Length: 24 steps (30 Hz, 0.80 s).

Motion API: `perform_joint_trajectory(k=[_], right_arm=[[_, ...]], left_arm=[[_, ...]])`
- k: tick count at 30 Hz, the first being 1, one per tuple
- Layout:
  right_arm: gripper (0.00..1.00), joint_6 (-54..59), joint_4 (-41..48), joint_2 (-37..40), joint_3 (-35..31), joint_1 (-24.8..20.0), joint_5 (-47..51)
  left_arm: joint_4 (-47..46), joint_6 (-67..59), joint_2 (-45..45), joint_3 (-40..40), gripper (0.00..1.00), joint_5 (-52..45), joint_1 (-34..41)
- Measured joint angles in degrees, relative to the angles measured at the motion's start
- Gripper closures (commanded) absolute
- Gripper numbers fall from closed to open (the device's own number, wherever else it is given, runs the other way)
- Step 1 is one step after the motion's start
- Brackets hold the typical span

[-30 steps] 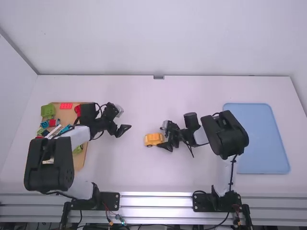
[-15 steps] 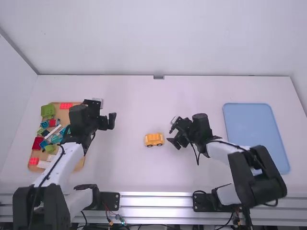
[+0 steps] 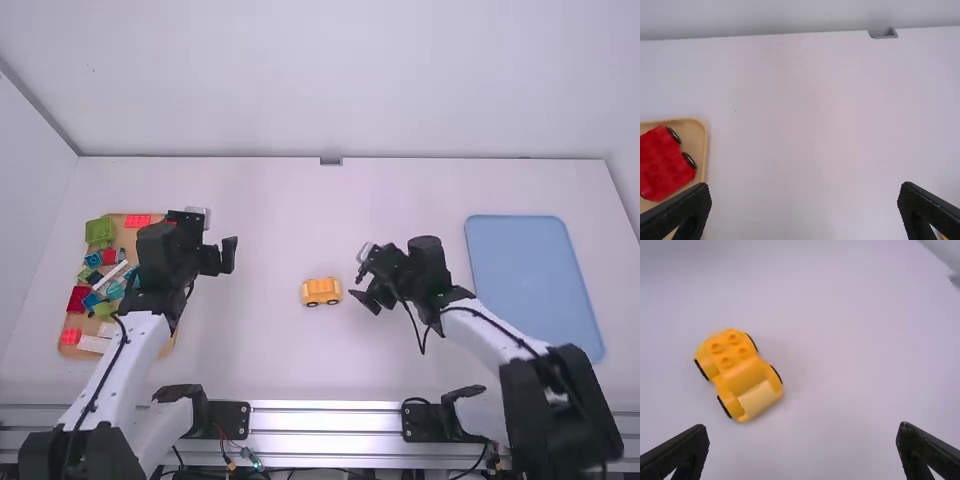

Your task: Assemble lego blocks to make yellow taxi

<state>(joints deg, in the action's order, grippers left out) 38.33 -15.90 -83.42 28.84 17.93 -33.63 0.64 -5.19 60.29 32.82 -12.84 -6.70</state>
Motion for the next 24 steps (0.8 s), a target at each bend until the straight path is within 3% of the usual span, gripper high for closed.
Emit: perform_joint_trajectory(k=[6,13,20,24], right_arm=[[0.01,7.34,-7.54,-17.62,1.90,0.02,-12.02],[0.01,13.92,-2.95,-31.78,15.52,0.20,-23.76],[0.00,16.63,-2.08,-35.26,19.41,3.98,-24.96],[0.07,16.22,-2.19,-35.63,19.41,8.07,-20.35]], left_arm=[[1.09,-1.70,-1.16,0.00,0.01,-1.68,0.00],[-2.16,-1.70,-8.11,0.00,0.01,-1.42,0.00],[-3.61,-1.70,-9.57,-0.02,0.01,1.64,0.00],[-2.75,-1.68,-9.57,-0.48,0.01,2.67,0.00]])
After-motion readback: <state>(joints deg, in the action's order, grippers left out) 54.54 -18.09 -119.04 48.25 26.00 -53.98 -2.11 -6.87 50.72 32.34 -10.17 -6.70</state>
